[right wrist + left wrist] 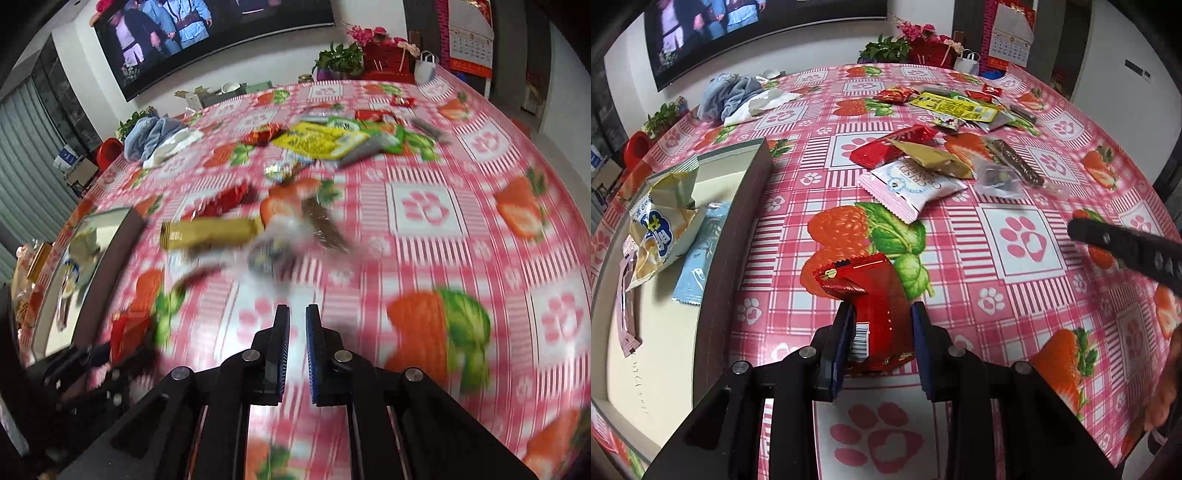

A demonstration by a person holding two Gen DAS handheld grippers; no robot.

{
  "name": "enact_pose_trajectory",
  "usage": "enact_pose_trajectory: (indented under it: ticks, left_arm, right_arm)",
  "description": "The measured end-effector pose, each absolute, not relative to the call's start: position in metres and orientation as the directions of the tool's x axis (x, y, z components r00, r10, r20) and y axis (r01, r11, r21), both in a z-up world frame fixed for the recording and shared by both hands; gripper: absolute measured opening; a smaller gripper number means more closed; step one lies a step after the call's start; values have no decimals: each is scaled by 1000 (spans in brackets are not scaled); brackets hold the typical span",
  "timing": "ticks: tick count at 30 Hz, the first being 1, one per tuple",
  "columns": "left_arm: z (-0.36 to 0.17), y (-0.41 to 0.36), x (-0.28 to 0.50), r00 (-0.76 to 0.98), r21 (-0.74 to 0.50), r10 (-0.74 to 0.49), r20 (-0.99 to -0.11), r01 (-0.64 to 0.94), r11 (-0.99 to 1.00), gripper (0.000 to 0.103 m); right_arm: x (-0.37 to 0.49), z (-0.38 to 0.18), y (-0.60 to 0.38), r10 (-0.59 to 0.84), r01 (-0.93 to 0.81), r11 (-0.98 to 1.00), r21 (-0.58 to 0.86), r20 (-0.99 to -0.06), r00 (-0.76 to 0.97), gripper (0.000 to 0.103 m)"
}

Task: Organize snacks
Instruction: 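Grasp the red packet with left tool while right tool grasps jerky pack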

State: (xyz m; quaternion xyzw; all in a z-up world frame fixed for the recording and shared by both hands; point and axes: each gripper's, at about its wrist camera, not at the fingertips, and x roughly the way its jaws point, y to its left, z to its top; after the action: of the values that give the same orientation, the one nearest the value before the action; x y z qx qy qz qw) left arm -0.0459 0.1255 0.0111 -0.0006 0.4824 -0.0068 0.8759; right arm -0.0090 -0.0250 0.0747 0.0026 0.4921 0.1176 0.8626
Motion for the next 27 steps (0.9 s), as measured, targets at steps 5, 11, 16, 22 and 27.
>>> enact_pose_trajectory:
  ticks: [5,11,16,22,27]
  left_arm:
    - [10,126,-45,527,-29,-25,-850,1,1000,35]
    - [11,129,-39,521,-29,-27,-853,5,1000,35]
    - [11,129,-36,522,-15,-19,-852,12,1000,35]
    - [11,129,-36,531,-6,-12,-847,13,1000,35]
    - [11,130,-36,528,-11,-13,-849,7,1000,35]
  right_arm:
    - [-19,79,-38,187,-182,978,107,-839,511,11]
    - [48,81,-33,93,-183,983,-7,-839,535,97]
    - [85,74,-23,10,-186,977,-106,-845,535,53]
    - [101,50,-24,41,-219,974,-63,-897,441,54]
    - [93,48,-18,24,-233,967,-101,-877,479,41]
